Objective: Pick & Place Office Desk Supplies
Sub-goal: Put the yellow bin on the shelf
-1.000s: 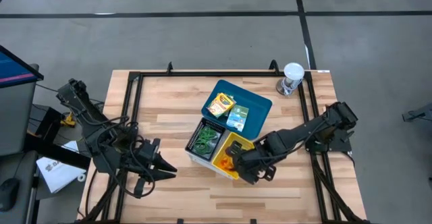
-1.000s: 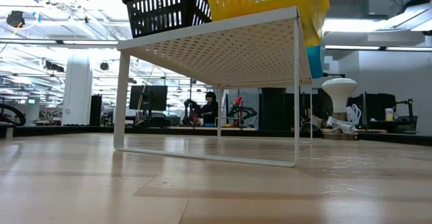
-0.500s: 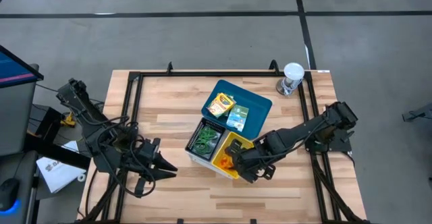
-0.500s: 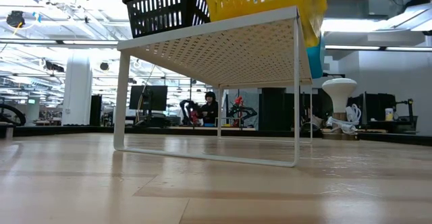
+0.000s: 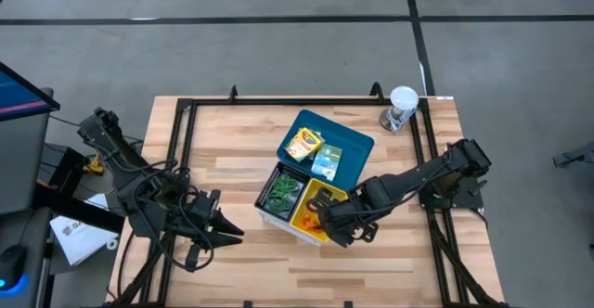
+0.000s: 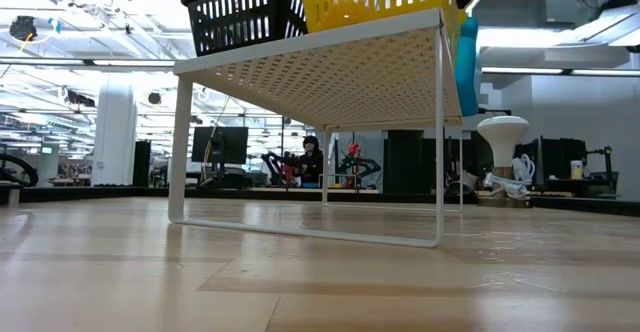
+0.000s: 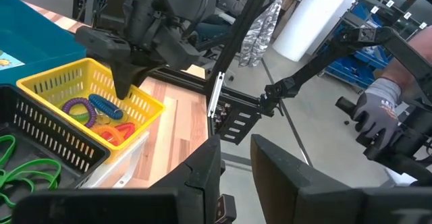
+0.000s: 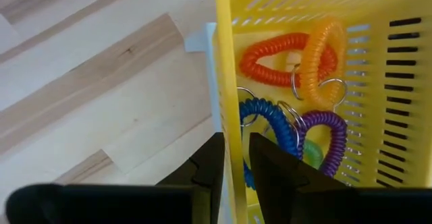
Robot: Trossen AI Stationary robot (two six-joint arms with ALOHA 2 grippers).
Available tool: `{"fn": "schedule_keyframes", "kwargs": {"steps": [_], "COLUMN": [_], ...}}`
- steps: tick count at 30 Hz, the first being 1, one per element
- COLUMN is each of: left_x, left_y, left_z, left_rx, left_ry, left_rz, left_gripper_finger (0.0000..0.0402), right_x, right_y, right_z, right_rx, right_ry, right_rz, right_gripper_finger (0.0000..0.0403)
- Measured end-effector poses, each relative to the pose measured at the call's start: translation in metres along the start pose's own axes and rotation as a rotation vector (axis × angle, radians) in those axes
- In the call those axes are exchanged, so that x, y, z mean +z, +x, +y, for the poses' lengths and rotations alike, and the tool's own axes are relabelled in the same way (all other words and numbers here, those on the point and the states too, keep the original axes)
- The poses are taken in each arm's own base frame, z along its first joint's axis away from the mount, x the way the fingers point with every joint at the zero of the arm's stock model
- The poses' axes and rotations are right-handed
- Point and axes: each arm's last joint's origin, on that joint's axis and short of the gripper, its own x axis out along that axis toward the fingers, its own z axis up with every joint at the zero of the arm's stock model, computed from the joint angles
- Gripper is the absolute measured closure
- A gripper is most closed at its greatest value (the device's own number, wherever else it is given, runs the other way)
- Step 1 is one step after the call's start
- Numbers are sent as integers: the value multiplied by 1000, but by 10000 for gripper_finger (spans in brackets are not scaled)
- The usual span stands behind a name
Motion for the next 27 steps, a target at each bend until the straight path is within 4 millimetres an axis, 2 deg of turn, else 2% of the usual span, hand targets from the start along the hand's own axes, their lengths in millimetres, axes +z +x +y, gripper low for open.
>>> {"fn": "schedule_keyframes", "kwargs": {"steps": [14,23,27], "left_x": [-1,-1,-1], "left_y": [0,0,0], "left_z": [0,0,0], "left_rx": [1,-10,-10], "left_ry": [24,25,29], "left_rz": [8,16,19], "left_gripper_finger": [325,325,325], "right_x": [6,9,13], "right_y": [-15,-17,-25], "right_z": [-6,2,9], "right_rx": [-26,-9,-24], "right_ry": [40,60,49], "right_rz": [-52,-46,-66], "right_gripper_finger": [335,335,335]}}
